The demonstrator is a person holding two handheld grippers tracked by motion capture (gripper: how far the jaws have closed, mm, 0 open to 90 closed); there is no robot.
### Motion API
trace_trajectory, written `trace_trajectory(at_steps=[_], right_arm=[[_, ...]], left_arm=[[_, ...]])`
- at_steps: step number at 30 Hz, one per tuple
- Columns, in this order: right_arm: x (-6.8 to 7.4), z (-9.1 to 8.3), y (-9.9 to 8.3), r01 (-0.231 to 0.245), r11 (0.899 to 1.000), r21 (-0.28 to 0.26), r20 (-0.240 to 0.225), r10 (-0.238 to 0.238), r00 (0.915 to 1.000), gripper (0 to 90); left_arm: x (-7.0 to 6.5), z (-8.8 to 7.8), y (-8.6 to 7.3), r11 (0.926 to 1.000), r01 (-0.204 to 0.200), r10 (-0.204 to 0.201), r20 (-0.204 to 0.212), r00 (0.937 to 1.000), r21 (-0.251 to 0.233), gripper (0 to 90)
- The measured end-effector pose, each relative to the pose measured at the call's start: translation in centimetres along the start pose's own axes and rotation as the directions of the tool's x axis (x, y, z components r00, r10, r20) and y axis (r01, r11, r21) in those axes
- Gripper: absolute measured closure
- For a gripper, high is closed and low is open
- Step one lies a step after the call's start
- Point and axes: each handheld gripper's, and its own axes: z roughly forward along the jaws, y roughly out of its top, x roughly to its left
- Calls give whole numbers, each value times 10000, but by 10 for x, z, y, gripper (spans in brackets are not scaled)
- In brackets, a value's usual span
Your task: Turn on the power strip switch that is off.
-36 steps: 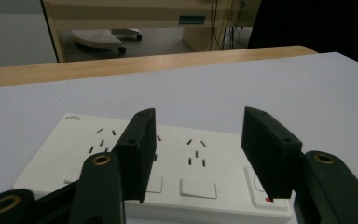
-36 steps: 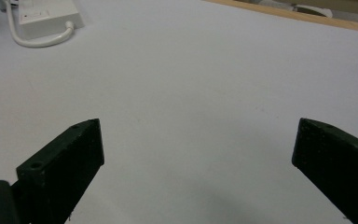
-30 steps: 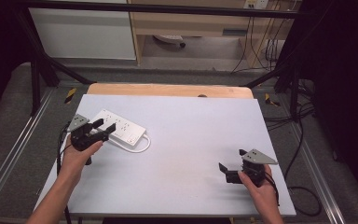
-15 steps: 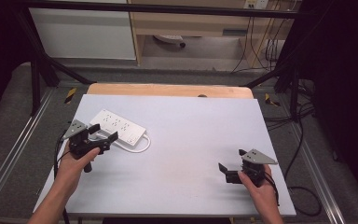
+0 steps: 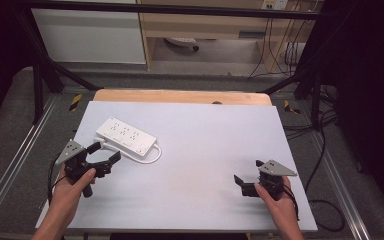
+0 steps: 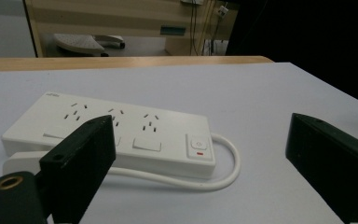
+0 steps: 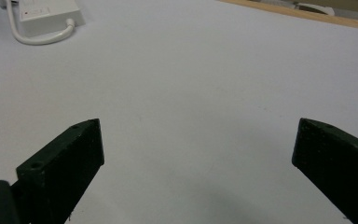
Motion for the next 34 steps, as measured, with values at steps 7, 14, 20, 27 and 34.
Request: trace_trajectory(at_steps=[7, 14, 20, 27, 34], right_arm=[[1, 1, 0, 25, 10000, 67, -2, -25, 10000, 26], [1, 2, -1, -10, 10000, 90, -7, 11, 10000, 26], [1, 1, -1, -21, 10000, 87, 13, 21, 10000, 26], [0, 1, -1, -7, 10000, 89, 42, 7, 10000, 26], [-3, 5, -6, -131, 9969, 778, 381, 102, 9992, 25]], left_arm=[[3, -19, -8, 9999, 133, -133, -60, 9999, 14, 86], [3, -32, -17, 9998, 143, -143, 3, 9999, 104, 87], [-3, -34, -26, 9979, -118, 107, 185, 9998, 630, 90], [-17, -24, -38, 9899, -624, 556, 567, 9968, 1272, 99], [-26, -2, -51, 9757, -1097, 968, 761, 9924, 1897, 107]])
